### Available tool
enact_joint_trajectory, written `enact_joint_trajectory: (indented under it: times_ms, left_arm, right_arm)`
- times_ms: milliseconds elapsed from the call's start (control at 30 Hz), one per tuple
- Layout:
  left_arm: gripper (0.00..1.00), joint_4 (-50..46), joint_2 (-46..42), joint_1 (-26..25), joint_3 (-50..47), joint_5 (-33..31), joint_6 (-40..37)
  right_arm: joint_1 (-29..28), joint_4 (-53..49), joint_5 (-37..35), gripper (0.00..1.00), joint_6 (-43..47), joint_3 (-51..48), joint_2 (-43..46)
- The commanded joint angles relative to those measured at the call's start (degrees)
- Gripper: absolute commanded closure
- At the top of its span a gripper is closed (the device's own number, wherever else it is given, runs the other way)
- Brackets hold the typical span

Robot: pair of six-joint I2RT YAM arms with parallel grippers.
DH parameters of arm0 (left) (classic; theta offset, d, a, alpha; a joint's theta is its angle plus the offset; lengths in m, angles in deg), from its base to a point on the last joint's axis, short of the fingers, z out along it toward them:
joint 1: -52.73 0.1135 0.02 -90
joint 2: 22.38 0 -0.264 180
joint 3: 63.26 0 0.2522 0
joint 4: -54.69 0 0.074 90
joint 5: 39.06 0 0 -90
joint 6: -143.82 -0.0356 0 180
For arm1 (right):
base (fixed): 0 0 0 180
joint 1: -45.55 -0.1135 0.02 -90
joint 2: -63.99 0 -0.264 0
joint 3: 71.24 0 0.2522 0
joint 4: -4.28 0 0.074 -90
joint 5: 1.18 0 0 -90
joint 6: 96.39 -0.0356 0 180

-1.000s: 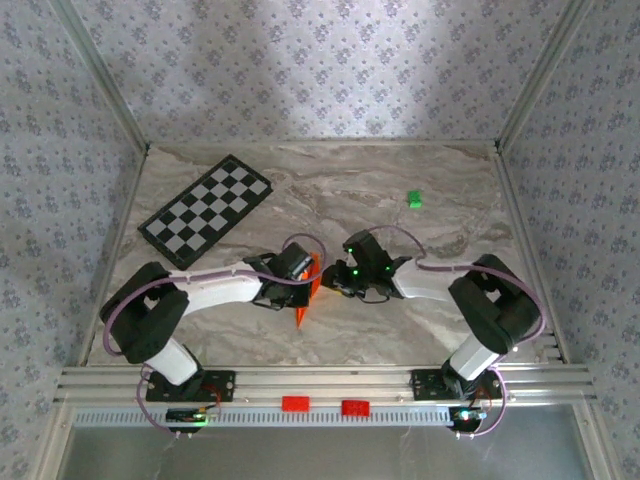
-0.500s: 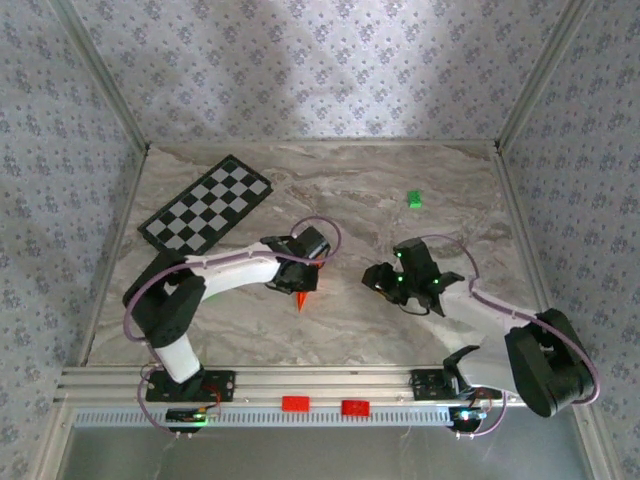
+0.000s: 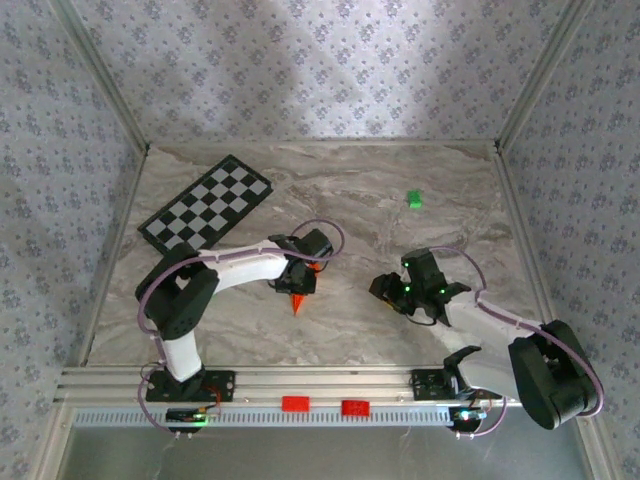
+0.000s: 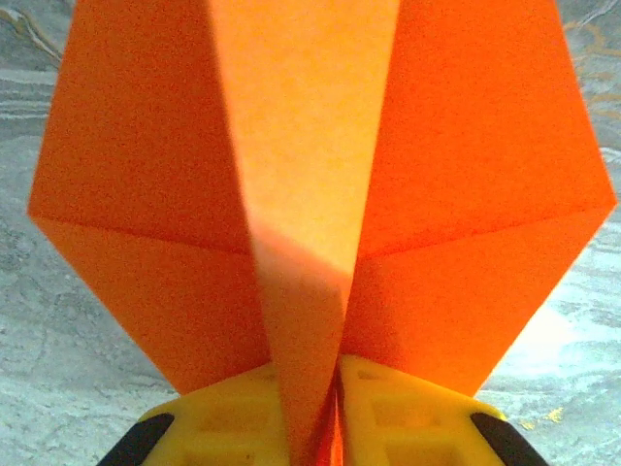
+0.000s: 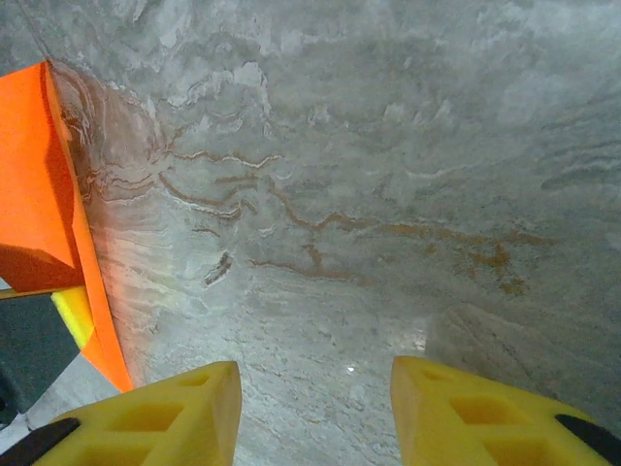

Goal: Fold a paper plane with a square sheet of paper (pick it up from the middle)

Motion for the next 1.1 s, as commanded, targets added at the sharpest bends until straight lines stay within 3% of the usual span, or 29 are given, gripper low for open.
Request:
enact_joint_trajectory:
  times_ms: [0,233,600,700,967,1067]
  left_arm:
    - [0.82,-2.0,0.9,-0.3,1.2,-0.5,1.0]
    - [0.76,-1.2,2.7,-0.4,-0.4,-0.3,2.3]
    - [0.53,0.3,6.1,-3.5,-2.0,-1.1,7.6]
    - [0.52,0.3,6.4,-4.1,-1.1,-1.0,8.8]
    - [0.5,-2.4,1.5,-4.3,3.3,-2.3,11.8]
    - [0.41,-3.8,-1.9,-4.5,4.4,-2.8,13.9]
  right_arm:
    - [0.3,1.0,0.5,0.54,-0.2,-0.5,-0.1]
    - [0.3,1.8,0.8,0.54,-0.6,-0.8,-0.5]
    - [0.6,1.3,0.7,0.54,-0.5,-0.9,0.1]
    - [0.8,0.7,0.8,0.53,-0.2,-0.9,0.7]
    - [1.7,-5.5,-0.4,0.53,3.8,1.6,4.9]
    - [2.3,-11.6,-3.0,0.52,7.7,4.1,7.8]
